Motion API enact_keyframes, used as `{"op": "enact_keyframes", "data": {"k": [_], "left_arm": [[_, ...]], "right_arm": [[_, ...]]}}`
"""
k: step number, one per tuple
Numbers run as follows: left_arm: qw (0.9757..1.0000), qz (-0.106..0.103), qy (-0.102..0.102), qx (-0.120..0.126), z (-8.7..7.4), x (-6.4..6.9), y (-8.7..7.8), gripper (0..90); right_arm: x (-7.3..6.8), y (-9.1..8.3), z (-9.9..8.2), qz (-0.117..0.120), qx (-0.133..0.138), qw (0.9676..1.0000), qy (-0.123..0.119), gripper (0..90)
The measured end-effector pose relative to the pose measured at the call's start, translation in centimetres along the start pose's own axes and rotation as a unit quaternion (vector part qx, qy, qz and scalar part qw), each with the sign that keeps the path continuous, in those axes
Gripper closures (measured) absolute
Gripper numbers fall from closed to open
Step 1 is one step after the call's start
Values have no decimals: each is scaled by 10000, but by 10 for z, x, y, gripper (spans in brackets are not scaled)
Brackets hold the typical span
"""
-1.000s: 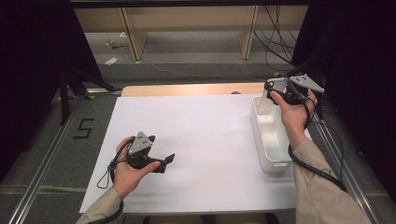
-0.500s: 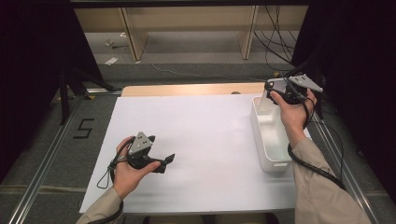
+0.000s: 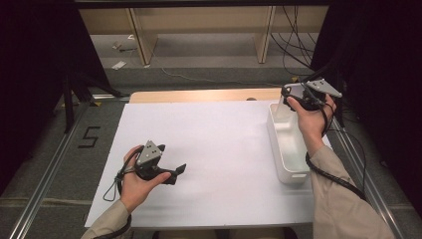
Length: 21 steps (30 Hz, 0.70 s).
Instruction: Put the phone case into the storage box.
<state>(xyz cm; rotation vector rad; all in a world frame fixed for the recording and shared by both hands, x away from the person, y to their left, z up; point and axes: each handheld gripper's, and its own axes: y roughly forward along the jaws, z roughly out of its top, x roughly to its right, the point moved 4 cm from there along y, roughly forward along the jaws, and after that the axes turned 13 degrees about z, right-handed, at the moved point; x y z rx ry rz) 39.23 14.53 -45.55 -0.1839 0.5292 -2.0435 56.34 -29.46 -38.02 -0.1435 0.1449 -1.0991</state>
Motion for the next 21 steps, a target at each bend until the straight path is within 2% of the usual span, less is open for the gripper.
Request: {"op": "enact_keyframes", "data": {"k": [21], "left_arm": [[10000, -3, 2, -2, 0, 0, 0, 7]], "right_arm": [[2, 7, -3, -15, -38, 10000, -26, 180]]}}
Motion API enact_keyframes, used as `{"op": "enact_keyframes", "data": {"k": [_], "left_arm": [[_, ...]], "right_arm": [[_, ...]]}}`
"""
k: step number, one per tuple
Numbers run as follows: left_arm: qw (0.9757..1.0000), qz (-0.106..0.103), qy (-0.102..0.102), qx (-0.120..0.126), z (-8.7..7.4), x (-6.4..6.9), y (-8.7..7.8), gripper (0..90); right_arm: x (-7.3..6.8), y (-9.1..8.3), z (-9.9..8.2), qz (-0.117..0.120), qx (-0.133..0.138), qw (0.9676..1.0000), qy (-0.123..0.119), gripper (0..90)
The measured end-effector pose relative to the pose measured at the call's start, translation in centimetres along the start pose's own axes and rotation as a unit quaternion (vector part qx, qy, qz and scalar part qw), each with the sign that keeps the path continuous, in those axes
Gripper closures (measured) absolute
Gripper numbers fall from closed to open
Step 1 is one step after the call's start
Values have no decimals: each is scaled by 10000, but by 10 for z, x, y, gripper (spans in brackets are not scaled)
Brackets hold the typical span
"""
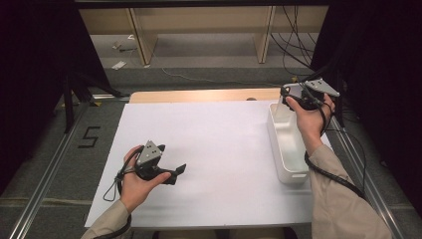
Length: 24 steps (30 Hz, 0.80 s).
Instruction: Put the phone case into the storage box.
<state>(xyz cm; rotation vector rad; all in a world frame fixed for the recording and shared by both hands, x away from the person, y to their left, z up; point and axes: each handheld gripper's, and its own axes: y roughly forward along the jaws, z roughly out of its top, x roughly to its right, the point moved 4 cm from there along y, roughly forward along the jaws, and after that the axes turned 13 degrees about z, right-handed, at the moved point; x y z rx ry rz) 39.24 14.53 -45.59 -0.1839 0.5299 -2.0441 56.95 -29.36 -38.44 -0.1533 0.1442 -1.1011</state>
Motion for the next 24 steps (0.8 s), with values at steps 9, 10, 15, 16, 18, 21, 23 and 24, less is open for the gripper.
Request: {"op": "enact_keyframes", "data": {"k": [9, 10, 15, 16, 18, 21, 23, 24], "left_arm": [[10000, 4, -10, 3, 0, 0, 0, 6], [10000, 4, -12, 2, 0, 0, 0, 6], [10000, 1, 0, 1, 0, 0, 0, 6], [10000, 1, -2, 1, 0, 0, 0, 6], [10000, 1, -8, 0, 0, 0, 0, 6], [10000, -1, -10, -2, 0, 0, 0, 6], [10000, -2, -7, -2, 0, 0, 0, 6], [10000, -2, -5, -3, 0, 0, 0, 7]], "right_arm": [[2, 2, -1, -10, -12, 10000, 13, 180], [2, 2, -1, -12, -11, 10000, 5, 180], [1, 4, -2, -8, -28, 10000, -13, 180], [2, 4, -2, -13, -29, 10000, -18, 180], [2, 5, -2, -15, -37, 10000, 0, 180], [2, 5, -3, -19, -51, 10000, -24, 180], [2, 6, -3, -16, -57, 10000, -24, 180], [1, 6, -3, -16, -68, 10000, -18, 180]]}}
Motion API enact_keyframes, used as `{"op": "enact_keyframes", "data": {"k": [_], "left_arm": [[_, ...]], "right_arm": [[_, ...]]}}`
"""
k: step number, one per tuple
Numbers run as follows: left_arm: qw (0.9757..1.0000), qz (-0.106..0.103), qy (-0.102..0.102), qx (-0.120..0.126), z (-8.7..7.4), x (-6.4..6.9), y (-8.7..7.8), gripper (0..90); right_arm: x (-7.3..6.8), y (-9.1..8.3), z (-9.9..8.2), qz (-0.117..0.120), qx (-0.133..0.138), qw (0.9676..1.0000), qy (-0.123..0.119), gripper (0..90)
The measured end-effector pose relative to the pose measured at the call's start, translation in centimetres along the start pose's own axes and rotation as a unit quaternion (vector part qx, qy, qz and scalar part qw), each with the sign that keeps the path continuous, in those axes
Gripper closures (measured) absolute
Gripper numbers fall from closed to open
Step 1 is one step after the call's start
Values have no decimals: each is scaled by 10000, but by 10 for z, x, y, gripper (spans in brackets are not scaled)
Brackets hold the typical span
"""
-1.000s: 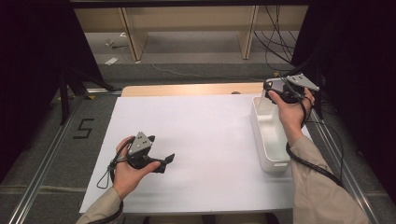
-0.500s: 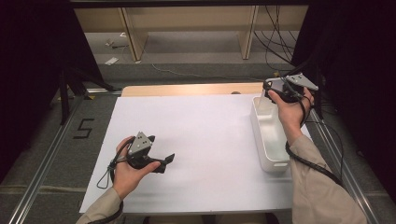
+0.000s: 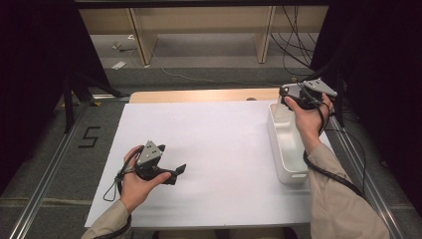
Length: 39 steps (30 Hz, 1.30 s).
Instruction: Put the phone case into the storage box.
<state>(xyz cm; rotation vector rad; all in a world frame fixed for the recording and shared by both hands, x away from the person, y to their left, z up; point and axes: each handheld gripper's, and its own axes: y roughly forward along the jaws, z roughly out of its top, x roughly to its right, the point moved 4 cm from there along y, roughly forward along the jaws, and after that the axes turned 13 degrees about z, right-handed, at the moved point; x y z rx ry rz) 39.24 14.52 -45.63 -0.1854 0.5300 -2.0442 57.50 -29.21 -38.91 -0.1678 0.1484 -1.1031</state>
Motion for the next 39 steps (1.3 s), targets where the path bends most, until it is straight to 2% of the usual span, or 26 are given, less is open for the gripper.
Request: {"op": "enact_keyframes", "data": {"k": [39], "left_arm": [[10000, -11, -13, -23, -1, 0, 1, 6]], "right_arm": [[2, 15, -17, -8, -240, 9997, 25, 180]]}}
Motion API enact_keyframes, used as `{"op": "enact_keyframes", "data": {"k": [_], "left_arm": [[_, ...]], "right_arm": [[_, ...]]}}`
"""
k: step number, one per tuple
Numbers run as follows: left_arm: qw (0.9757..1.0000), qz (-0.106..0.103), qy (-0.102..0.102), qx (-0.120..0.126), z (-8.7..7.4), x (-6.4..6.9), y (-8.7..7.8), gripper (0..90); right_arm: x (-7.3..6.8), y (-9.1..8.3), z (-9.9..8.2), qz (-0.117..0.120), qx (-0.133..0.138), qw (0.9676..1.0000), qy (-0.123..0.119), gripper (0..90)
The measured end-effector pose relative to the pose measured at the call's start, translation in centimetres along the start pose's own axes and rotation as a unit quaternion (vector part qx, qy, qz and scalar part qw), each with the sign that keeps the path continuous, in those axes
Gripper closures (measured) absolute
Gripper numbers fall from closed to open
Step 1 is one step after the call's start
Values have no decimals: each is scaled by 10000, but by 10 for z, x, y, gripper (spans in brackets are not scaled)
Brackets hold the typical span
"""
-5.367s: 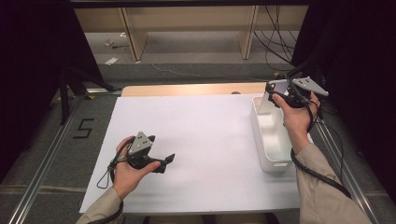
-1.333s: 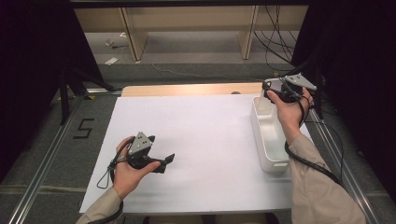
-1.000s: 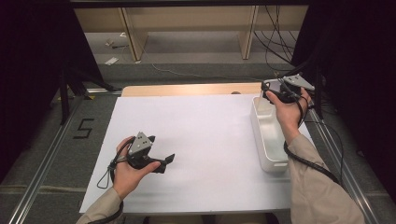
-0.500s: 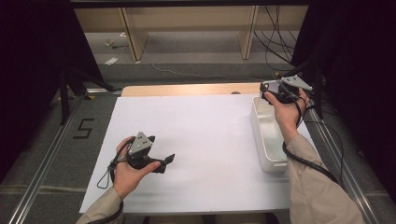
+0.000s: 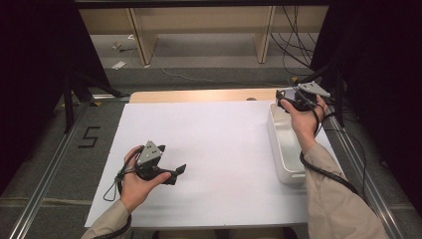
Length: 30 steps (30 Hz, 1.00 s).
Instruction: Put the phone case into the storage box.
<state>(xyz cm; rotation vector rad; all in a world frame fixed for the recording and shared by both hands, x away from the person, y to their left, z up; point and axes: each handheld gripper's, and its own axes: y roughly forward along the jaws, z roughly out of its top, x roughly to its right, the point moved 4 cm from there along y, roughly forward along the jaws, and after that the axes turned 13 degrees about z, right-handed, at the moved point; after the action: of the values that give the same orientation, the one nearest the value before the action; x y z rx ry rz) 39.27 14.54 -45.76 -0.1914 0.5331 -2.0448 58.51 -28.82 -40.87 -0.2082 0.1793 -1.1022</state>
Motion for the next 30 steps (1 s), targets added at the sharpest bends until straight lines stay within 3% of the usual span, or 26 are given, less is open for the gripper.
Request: {"op": "enact_keyframes", "data": {"k": [30], "left_arm": [[10000, -4, 5, -3, 0, 0, 0, 6]], "right_arm": [[1, 6, -12, -7, -249, 9997, 13, 179]]}}
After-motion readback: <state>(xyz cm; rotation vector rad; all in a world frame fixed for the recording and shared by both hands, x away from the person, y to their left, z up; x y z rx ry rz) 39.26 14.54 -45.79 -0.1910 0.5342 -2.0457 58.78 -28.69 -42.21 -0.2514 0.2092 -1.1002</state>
